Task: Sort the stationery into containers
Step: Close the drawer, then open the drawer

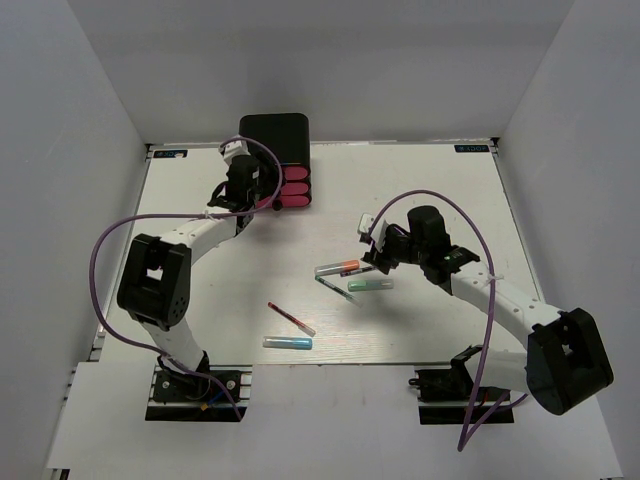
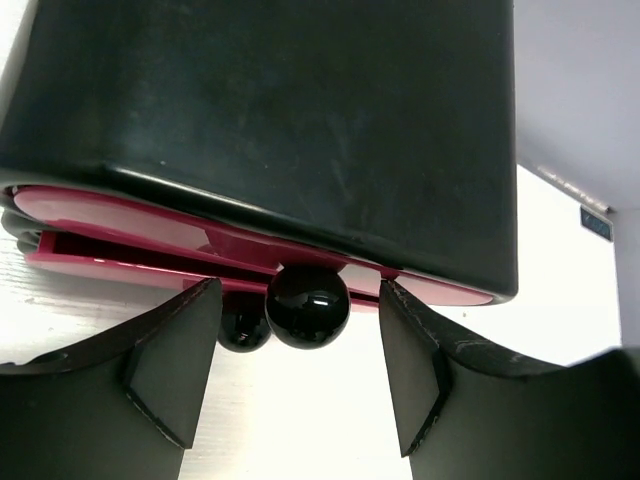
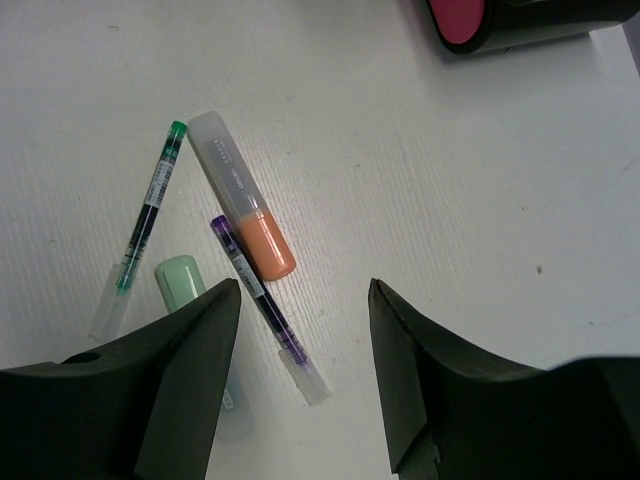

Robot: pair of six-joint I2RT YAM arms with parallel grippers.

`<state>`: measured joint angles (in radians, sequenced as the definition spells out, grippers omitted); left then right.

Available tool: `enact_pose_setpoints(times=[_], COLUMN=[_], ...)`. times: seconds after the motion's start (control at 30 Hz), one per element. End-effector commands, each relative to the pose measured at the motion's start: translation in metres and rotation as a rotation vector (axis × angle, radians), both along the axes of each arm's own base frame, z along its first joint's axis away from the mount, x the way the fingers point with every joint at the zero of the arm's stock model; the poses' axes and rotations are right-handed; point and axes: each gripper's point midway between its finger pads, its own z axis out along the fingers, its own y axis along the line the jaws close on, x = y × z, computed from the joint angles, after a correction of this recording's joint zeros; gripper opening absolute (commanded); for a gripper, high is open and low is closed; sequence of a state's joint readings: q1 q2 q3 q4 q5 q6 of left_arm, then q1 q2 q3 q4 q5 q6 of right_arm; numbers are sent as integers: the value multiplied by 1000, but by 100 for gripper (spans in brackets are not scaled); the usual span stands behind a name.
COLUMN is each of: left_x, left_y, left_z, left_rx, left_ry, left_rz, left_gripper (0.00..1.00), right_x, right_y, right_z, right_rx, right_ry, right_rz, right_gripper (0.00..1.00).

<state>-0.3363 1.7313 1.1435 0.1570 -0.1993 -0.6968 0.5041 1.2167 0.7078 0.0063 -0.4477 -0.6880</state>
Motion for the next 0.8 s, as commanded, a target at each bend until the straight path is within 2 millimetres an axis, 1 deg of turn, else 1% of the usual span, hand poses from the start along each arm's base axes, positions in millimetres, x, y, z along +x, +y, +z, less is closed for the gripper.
enact_pose_setpoints(times=[0.0,0.03,0.07,0.17,0.23,0.27,0.3,0.33,0.37,0.43,0.47,0.57,0.6,0.63,0.67,0.7,0.73,0.77], left_x=[13,14,13,8,1,-7,-11,-17,-24,-31,-37,-42,-41,-42,-37,-37,-35,-31], left_y=[7,7,7,2,-2,-1,-1,-1,0,3,5,6,3,2,3,3,0,-3], left_z=[24,27,23,22,30,20,20,27,18,13,8,2,5,3,6,-4,-7,-6], left_rx=[-57,-63,-70,-70,-81,-81,-73,-72,-71,-59,-55,-76,-95,-99,-122,-126,-139,-144], left_ry=[-66,-80,-71,-65,-89,-74,-83,-102,-88,-81,-69,-77,-85,-87,-107,-91,-88,-97], left_rz=[82,82,86,48,12,1,-14,-27,-37,-40,-40,-34,-38,-47,-45,-59,-65,-74], left_gripper=[74,74,74,74,74,74,74,74,74,74,74,74,74,74,74,74,74,74], right_x=[2,3,2,2,2,2,1,1,0,0,0,0,0,0,-1,0,-1,-2], right_y=[2,1,1,0,0,-1,-1,-2,0,0,-1,0,0,0,0,-1,-1,-1], right_z=[15,14,14,13,13,13,11,10,9,10,9,11,8,10,8,8,7,6], right_rx=[33,32,32,30,29,30,29,27,29,32,31,35,32,35,33,32,29,28], right_ry=[-50,-48,-48,-45,-49,-50,-45,-42,-40,-39,-41,-43,-33,-38,-34,-37,-35,-34], right_rz=[7,5,6,3,3,-1,0,-1,5,6,5,7,8,8,8,6,6,6], right_gripper=[60,60,60,60,60,60,60,62,62,62,62,62,62,62,62,62,62,62])
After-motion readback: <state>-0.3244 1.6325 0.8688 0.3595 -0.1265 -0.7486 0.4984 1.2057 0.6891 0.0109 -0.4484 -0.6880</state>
